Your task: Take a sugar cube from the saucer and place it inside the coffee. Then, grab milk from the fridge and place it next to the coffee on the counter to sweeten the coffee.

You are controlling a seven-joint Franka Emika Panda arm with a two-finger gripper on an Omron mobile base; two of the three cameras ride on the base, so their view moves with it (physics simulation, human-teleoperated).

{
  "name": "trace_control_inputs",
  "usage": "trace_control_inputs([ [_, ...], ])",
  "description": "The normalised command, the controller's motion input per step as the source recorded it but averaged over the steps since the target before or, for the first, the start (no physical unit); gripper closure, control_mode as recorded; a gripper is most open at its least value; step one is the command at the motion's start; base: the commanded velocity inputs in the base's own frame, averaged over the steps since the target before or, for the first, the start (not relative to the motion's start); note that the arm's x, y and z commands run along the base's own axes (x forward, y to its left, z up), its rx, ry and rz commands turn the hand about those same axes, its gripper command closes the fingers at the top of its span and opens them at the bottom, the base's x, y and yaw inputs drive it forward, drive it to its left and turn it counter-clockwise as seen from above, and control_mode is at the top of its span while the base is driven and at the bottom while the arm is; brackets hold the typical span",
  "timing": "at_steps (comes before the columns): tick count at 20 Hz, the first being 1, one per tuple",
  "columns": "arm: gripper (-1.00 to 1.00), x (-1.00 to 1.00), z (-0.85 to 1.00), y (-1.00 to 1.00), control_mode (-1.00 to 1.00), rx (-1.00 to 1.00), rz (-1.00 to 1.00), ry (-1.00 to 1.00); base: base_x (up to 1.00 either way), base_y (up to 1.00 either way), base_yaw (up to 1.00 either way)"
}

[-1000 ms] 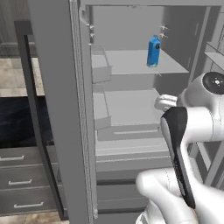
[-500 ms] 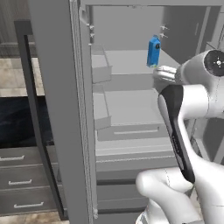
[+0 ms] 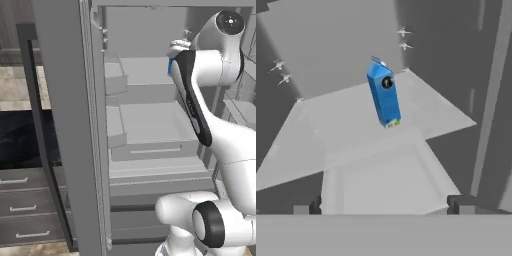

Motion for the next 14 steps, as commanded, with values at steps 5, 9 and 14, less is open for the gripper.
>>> trace_control_inputs([
  [5,-1.00,0.67,-0.35,-0.23,-1.00,-0.13,0.06,0.01,0.00,0.00,0.00],
  [9,-1.00,0.49,-0.41,-0.30,-1.00,-0.10,0.06,0.00,0.00,0.00,0.00],
  [14,-1.00,0.28,-0.37,-0.41,-1.00,-0.03,0.02,-0.04,0.00,0.00,0.00],
])
